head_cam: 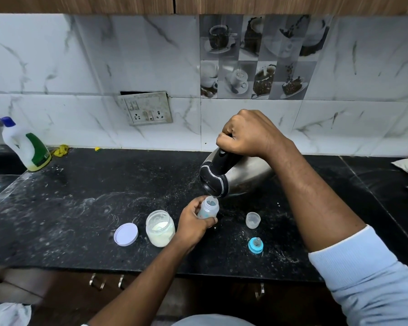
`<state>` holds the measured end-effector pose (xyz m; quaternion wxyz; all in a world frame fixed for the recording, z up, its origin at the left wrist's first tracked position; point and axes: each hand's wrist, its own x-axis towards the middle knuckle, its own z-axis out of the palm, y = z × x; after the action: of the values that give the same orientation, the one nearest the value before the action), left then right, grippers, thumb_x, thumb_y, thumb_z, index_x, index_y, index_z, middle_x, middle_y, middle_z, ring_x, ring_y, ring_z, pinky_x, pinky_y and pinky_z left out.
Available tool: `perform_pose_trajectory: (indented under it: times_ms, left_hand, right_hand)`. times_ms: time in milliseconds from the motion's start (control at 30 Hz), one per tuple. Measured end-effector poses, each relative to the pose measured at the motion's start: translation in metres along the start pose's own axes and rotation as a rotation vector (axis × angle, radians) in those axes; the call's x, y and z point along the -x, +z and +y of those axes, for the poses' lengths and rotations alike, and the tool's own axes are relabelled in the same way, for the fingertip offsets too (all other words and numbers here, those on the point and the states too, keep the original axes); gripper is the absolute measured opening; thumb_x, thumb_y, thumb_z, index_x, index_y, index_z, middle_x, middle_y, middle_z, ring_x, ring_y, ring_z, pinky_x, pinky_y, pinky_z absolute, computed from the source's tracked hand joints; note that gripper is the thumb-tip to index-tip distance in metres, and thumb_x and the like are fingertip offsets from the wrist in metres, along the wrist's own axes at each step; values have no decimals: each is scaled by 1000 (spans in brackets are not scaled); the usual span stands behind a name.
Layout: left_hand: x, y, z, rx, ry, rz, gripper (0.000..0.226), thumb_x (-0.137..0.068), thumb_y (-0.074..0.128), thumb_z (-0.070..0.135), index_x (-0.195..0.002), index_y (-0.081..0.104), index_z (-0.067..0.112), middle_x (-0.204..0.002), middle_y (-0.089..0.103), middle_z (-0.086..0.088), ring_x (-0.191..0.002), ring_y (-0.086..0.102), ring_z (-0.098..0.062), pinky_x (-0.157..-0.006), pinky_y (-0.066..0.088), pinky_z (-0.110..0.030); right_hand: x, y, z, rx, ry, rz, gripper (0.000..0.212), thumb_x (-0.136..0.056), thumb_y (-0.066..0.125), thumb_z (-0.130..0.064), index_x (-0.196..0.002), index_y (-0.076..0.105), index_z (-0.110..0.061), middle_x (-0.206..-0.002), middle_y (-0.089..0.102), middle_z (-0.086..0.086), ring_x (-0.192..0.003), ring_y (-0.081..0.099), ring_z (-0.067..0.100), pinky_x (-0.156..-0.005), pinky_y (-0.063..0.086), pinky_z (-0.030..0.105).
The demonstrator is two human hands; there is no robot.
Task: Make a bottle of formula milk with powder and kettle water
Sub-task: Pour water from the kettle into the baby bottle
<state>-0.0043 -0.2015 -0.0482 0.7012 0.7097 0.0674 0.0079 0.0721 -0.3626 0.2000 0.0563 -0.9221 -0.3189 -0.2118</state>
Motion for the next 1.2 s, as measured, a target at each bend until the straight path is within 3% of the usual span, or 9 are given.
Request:
perform_pose_trajectory:
  times_ms: [300, 667, 900, 1200]
  left_hand:
    - [1, -2, -1, 2, 11, -4, 61, -69, 84, -11, -115, 70, 28, -113, 76, 0, -107, 71, -19, -81, 54, -20]
    - [5, 0, 0, 11, 9, -7, 59, -71, 84, -10, -111, 70, 31, -107, 77, 8, -101, 70, -9, -79, 54, -17]
    - [5, -3, -3, 6, 15, -4, 59, -70, 84, -10, -112, 71, 30, -108, 77, 8, -104, 71, -14, -80, 54, -18]
    - [5, -3, -6, 2, 9, -13, 59, -70, 84, -12, -111, 71, 28, -106, 78, 10, -99, 71, -6, -79, 53, -15]
  right_hand:
    - [3, -1, 0, 6, 24, 1, 40, -73, 46, -40, -50, 34, -9, -46, 32, 10, -49, 30, 28, -49, 26, 31]
    - [5, -2, -7, -1, 20, -15, 41, -75, 48, -39, -51, 37, -8, -45, 35, 8, -49, 32, 27, -49, 30, 32]
    - [5, -1, -8, 12, 15, -16, 41, -74, 47, -39, -53, 37, -6, -46, 32, 10, -50, 29, 28, -49, 24, 32]
    - [5, 0, -7, 10, 31, -12, 40, -75, 48, -37, -53, 37, -6, -45, 31, 9, -50, 29, 28, -49, 25, 31]
